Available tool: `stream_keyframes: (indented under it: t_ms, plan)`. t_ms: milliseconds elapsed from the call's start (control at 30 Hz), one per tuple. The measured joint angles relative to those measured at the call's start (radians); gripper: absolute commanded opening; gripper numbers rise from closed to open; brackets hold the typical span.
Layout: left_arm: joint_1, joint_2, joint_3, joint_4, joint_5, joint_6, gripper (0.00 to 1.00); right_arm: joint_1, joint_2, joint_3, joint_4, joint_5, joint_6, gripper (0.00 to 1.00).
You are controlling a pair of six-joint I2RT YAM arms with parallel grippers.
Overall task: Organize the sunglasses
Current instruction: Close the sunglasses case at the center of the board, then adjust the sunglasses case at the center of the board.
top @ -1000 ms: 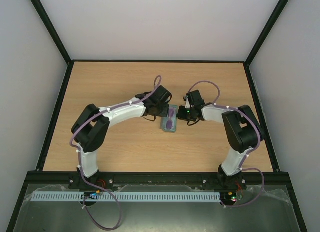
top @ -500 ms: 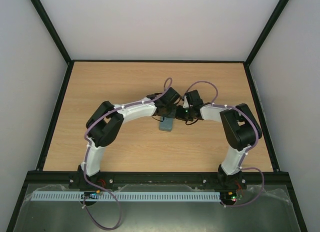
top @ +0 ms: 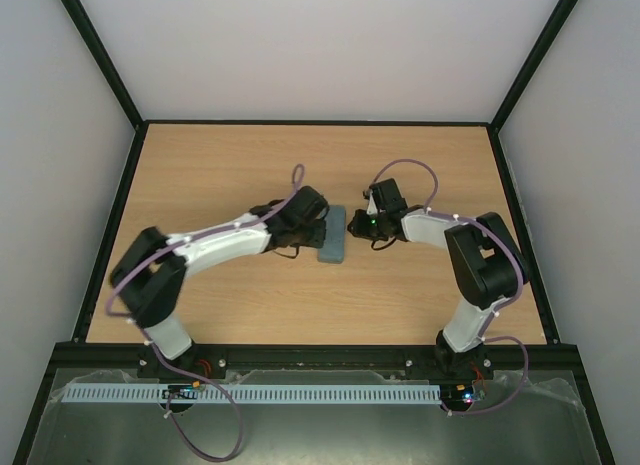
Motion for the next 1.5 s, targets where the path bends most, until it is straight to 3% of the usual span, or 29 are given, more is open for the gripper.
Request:
stream_keyframes:
  t_ms: [100,200,333,500,867,1233,1500]
  plan:
    - [0.000,-0.177,-0.152,0.049,0.003,-0.026,0.55,0.000,-0.035,0.000,-0.007,0.056,0.005,0.34]
    - [-0.025,-0.304,-0.311,0.118,0.020,-0.060,0.45,0.000,-0.039,0.021,-0.021,0.109,0.009,0.35]
    - [-0.079,-0.349,-0.492,0.237,0.073,-0.116,0.25,0.000,0.008,0.111,-0.042,0.162,0.008,0.34]
    - [-0.130,-0.306,-0.611,0.400,0.141,-0.183,0.14,-0.001,0.143,0.293,-0.058,0.206,0.003,0.31]
    - [-0.075,-0.133,-0.623,0.753,0.214,-0.251,0.08,-0.001,0.311,0.468,-0.090,0.211,-0.015,0.21]
    - [0.070,-0.052,-0.571,0.810,0.245,-0.250,0.08,-0.002,0.306,0.417,-0.065,0.183,-0.036,0.18]
    - [0.121,-0.008,-0.504,0.770,0.282,-0.231,0.06,-0.029,0.201,0.272,0.024,0.217,-0.038,0.18]
